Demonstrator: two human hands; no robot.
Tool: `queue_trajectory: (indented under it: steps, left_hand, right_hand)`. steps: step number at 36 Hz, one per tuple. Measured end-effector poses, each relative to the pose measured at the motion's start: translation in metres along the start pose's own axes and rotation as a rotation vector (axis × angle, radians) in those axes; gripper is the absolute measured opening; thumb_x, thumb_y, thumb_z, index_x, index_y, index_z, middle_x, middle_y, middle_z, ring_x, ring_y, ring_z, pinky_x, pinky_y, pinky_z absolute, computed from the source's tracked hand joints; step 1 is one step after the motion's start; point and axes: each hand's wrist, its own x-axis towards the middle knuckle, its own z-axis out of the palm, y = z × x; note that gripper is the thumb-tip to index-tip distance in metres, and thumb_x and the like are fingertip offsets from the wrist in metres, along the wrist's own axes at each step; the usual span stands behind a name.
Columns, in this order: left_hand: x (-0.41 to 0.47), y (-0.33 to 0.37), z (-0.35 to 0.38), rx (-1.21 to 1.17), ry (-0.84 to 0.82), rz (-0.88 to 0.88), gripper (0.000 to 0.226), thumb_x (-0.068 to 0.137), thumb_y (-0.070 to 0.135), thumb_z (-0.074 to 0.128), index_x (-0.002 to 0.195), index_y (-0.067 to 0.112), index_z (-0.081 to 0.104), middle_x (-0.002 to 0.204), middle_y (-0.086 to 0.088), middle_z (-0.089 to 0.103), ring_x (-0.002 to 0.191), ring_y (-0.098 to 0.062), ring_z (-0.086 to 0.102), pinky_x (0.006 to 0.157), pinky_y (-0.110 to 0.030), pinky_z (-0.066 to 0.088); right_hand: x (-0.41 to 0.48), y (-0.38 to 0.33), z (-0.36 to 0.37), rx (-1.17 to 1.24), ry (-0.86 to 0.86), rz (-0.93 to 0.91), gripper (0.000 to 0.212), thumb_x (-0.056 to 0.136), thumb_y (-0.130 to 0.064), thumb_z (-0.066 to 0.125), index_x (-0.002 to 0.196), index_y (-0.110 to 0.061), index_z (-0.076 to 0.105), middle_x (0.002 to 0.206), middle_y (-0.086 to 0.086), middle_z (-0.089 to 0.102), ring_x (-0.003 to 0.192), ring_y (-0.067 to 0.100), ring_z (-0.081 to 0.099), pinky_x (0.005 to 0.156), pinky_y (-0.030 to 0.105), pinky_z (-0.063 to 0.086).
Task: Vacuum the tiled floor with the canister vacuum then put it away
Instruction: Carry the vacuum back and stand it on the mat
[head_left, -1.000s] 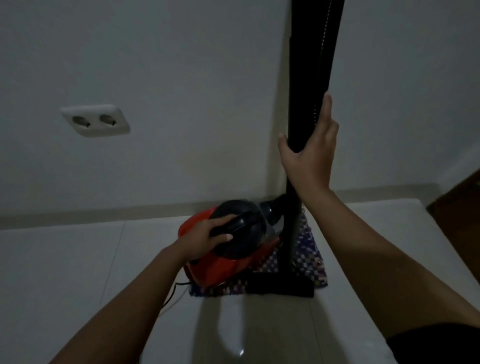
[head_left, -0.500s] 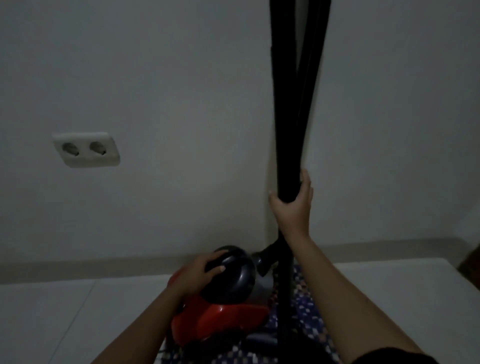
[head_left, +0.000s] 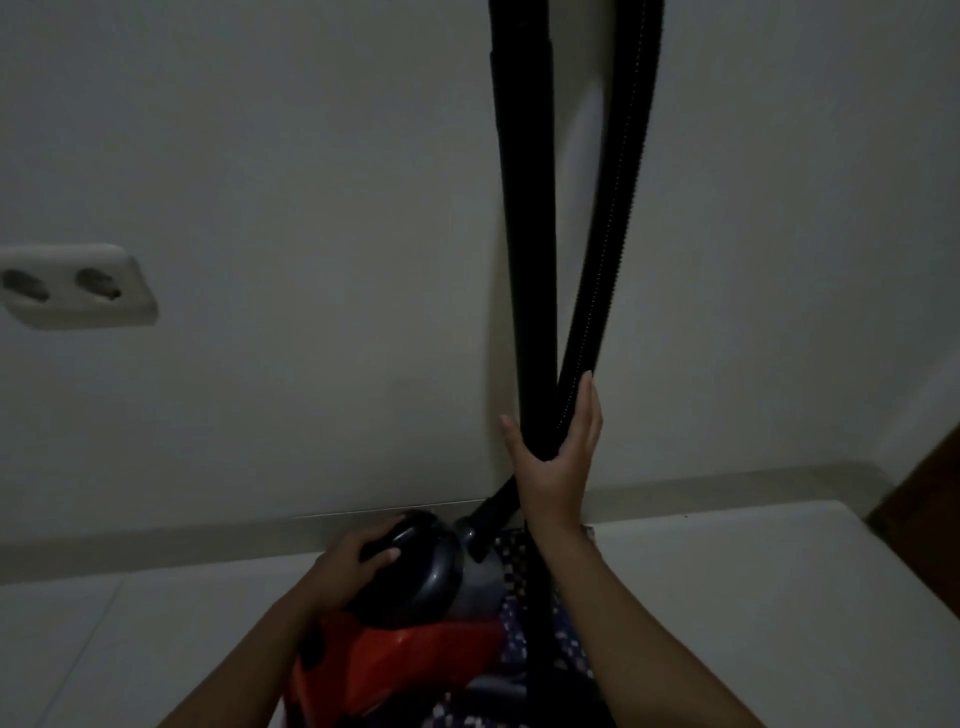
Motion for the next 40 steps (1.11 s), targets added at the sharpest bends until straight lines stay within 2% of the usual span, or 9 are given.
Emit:
queue_trajectory:
  steps: [4, 6, 8, 10, 13, 22, 27, 35, 40]
  left_hand:
    - [-0.002, -0.003, -0.001, 0.002, 0.015, -0.009, 0.045, 0.091, 0.012, 0.057, 0.135, 0.017, 0.048, 0.128, 0.007, 0.055, 0.121, -0.009, 0.049, 0.094, -0.015, 0.034]
    - [-0.002, -0.004, -0.002, 0.015, 0.015, 0.006, 0.044, 0.092, 0.010, 0.056, 0.135, 0.016, 0.048, 0.126, 0.009, 0.053, 0.121, -0.007, 0.047, 0.090, -0.010, 0.032]
    - [-0.003, -0.005, -0.002, 0.012, 0.031, 0.004, 0.042, 0.092, 0.009, 0.055, 0.134, 0.013, 0.049, 0.122, 0.009, 0.052, 0.117, -0.004, 0.046, 0.086, -0.006, 0.030]
    - [-0.003, -0.008, 0.000, -0.001, 0.052, 0.000, 0.041, 0.093, 0.009, 0.054, 0.133, 0.011, 0.050, 0.121, 0.007, 0.054, 0.113, -0.004, 0.046, 0.084, -0.006, 0.030]
    - [-0.004, -0.012, 0.002, -0.021, 0.093, 0.015, 0.041, 0.093, 0.010, 0.055, 0.133, 0.012, 0.051, 0.124, 0.002, 0.058, 0.112, -0.004, 0.048, 0.086, -0.009, 0.032]
    - [-0.003, -0.015, 0.005, -0.115, 0.126, 0.050, 0.046, 0.093, 0.010, 0.054, 0.137, 0.020, 0.045, 0.133, 0.002, 0.053, 0.122, -0.007, 0.043, 0.099, -0.019, 0.031]
    - [-0.002, -0.027, 0.012, -0.117, 0.147, 0.037, 0.047, 0.092, 0.012, 0.056, 0.136, 0.023, 0.047, 0.141, -0.004, 0.049, 0.125, -0.008, 0.040, 0.103, -0.019, 0.030]
    - [0.012, -0.041, 0.012, -0.002, 0.070, 0.002, 0.049, 0.096, 0.017, 0.050, 0.142, 0.023, 0.037, 0.143, -0.007, 0.047, 0.130, -0.023, 0.045, 0.104, -0.025, 0.033]
    - [0.019, -0.045, 0.020, 0.232, 0.030, -0.037, 0.051, 0.100, 0.026, 0.036, 0.148, 0.031, 0.021, 0.147, -0.017, 0.040, 0.128, -0.036, 0.044, 0.104, -0.041, 0.041]
  right_hand:
    - [-0.003, 0.000, -0.005, 0.101, -0.088, -0.066, 0.076, 0.082, -0.038, 0.069, 0.139, -0.052, 0.020, 0.150, -0.005, 0.032, 0.134, -0.011, 0.030, 0.107, 0.005, 0.026]
    - [-0.005, 0.001, -0.006, 0.124, -0.128, -0.085, 0.067, 0.081, -0.055, 0.063, 0.135, -0.063, 0.023, 0.146, -0.006, 0.040, 0.128, 0.006, 0.046, 0.106, 0.020, 0.040]
    - [-0.007, 0.000, -0.007, 0.151, -0.167, -0.078, 0.063, 0.078, -0.066, 0.058, 0.132, -0.067, 0.026, 0.136, 0.017, 0.051, 0.103, 0.026, 0.062, 0.088, 0.041, 0.055]
    - [-0.008, -0.001, -0.006, 0.151, -0.179, -0.087, 0.061, 0.077, -0.068, 0.058, 0.130, -0.069, 0.027, 0.128, 0.033, 0.051, 0.096, 0.039, 0.062, 0.086, 0.055, 0.054]
    - [-0.008, -0.003, -0.008, 0.141, -0.159, -0.089, 0.059, 0.074, -0.069, 0.059, 0.125, -0.073, 0.029, 0.126, 0.037, 0.051, 0.101, 0.027, 0.054, 0.090, 0.067, 0.045]
    - [-0.007, -0.005, -0.012, 0.086, -0.125, -0.148, 0.057, 0.074, -0.068, 0.060, 0.124, -0.071, 0.033, 0.109, 0.010, 0.055, 0.092, 0.023, 0.050, 0.082, 0.048, 0.046]
    - [-0.013, 0.001, -0.016, 0.052, -0.155, -0.155, 0.056, 0.076, -0.068, 0.057, 0.128, -0.064, 0.035, 0.083, -0.021, 0.063, 0.062, 0.004, 0.055, 0.062, 0.028, 0.053]
    - [-0.016, -0.003, 0.005, 0.066, -0.185, -0.080, 0.058, 0.078, -0.068, 0.055, 0.128, -0.071, 0.026, 0.123, 0.025, 0.056, 0.099, 0.022, 0.046, 0.092, 0.066, 0.044]
    - [-0.016, 0.000, 0.008, -0.001, -0.237, -0.030, 0.063, 0.075, -0.075, 0.051, 0.129, -0.072, 0.018, 0.128, 0.028, 0.054, 0.099, 0.019, 0.048, 0.090, 0.063, 0.047]
